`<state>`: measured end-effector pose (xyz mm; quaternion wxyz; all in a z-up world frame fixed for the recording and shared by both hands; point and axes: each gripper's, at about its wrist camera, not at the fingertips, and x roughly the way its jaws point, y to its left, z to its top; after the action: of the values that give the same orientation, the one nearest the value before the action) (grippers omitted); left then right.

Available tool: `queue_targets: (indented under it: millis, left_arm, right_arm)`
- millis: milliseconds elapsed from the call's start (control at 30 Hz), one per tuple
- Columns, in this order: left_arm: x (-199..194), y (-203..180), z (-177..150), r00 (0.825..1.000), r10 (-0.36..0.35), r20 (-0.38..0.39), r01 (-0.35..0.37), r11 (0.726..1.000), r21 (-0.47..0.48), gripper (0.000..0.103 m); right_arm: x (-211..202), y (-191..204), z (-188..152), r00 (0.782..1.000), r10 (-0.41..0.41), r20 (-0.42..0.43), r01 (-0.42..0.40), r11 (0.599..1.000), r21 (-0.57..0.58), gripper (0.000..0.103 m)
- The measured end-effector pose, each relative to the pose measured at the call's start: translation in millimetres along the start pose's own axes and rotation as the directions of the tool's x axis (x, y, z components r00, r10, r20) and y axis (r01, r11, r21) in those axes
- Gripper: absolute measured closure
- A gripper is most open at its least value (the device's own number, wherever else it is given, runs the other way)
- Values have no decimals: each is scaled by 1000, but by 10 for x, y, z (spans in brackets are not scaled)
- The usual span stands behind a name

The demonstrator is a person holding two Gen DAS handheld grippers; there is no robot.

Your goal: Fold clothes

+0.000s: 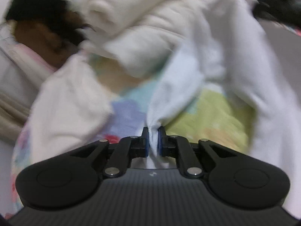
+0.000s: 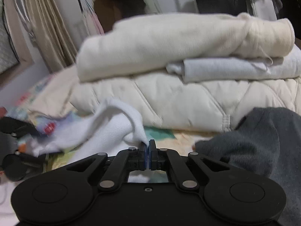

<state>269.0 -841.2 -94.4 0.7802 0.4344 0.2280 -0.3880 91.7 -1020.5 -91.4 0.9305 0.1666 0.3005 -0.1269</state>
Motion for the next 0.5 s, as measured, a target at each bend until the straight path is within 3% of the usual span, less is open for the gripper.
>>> queue_targets:
  millis: [67,133,233,300,400,433,467,500]
  left_arm:
    - [-70,85,27,988,140,60,-142,989,29,95]
    - [-167,378,63,965,249,87,-241,966,-93,95]
    - [-364,940,92,930,354,97,-300,885,-356,94]
    - [-386,1126,132,922,379,77,-319,859,-401,94]
    - [-172,1213,143,931,364,-36,-348,851,-394,88]
    - [-88,1206,125,934,347,-86,-352,847,-398,77]
    - [-27,1209,68,933,339,-119,-358,841,-406,59]
    - [33,1214,8,931,332,-150,-364,834,-414,52]
  right_arm:
    - [-42,13,25,1000,15,23,-14,1000,-18,102]
    - [-61,38,52,999,16,40,-14,999,-36,102]
    - [-45,114,126,996,38,78,-35,999,-39,102]
    - [-28,231,184,994,67,90,-62,996,-61,102]
    - [158,450,250,998,44,47,-38,992,-117,101]
    - [229,499,256,999,24,30,-20,992,-124,100]
    - [253,499,245,1000,-5,17,6,994,-111,95]
    - [258,477,227,1000,-30,8,31,996,-88,88]
